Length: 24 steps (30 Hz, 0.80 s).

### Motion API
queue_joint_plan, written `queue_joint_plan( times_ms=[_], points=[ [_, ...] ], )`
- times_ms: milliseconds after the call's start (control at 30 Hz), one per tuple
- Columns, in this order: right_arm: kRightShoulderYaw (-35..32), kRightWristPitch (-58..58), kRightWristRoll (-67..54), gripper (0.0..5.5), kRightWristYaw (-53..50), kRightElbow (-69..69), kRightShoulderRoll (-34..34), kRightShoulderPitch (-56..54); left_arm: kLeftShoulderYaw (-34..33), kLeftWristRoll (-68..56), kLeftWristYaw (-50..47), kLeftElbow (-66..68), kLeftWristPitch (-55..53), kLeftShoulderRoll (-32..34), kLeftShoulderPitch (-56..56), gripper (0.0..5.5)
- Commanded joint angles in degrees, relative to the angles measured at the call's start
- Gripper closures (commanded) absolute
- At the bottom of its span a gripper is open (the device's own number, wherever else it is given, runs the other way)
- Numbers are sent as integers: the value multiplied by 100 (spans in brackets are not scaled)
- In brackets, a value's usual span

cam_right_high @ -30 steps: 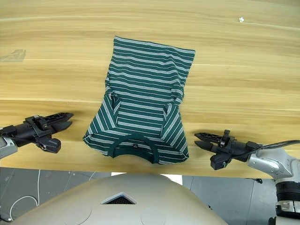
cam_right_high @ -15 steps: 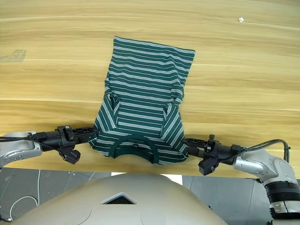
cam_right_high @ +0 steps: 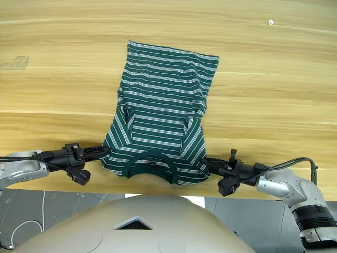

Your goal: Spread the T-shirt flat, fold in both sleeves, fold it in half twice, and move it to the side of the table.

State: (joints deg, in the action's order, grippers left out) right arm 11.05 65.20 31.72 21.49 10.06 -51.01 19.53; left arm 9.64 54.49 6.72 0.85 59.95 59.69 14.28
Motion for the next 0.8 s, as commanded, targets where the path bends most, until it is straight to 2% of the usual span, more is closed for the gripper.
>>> queue_joint_plan(
  times_ms=[33,133,200,267,367,467,533,633,800],
  points=[
    [87,-182,37,532,108,-5,-142,6,70,157,-3,29,-94,103,123,530],
    [212,-390,-164,550,307,-31,-246,69,55,-64,62,87,-185,137,242,549],
    [331,-742,-644,550,629,-171,-388,173,77,-494,491,52,-476,215,453,549],
    [514,-1647,-1729,550,1319,-561,-639,400,156,-1348,1262,-156,-1002,384,817,549],
    [704,-3542,-3933,550,2754,-1665,-1508,954,80,-2864,2358,-1013,-2045,757,1551,549],
    [298,-4770,-5671,550,3448,-2500,-2040,971,-554,-4172,3106,-2280,-3131,1166,2375,549],
    [-96,-5345,-6441,550,3665,-2730,-2090,851,-1119,-5040,3468,-3119,-3674,1205,2851,549],
    [-431,-5860,-6800,550,3797,-2976,-1994,888,-1908,-5690,3928,-3783,-4156,1018,3284,549],
    [-742,-6153,-6670,550,3963,-3013,-1637,1006,-2886,-6009,4480,-4200,-4520,462,3745,549]
  ],
)
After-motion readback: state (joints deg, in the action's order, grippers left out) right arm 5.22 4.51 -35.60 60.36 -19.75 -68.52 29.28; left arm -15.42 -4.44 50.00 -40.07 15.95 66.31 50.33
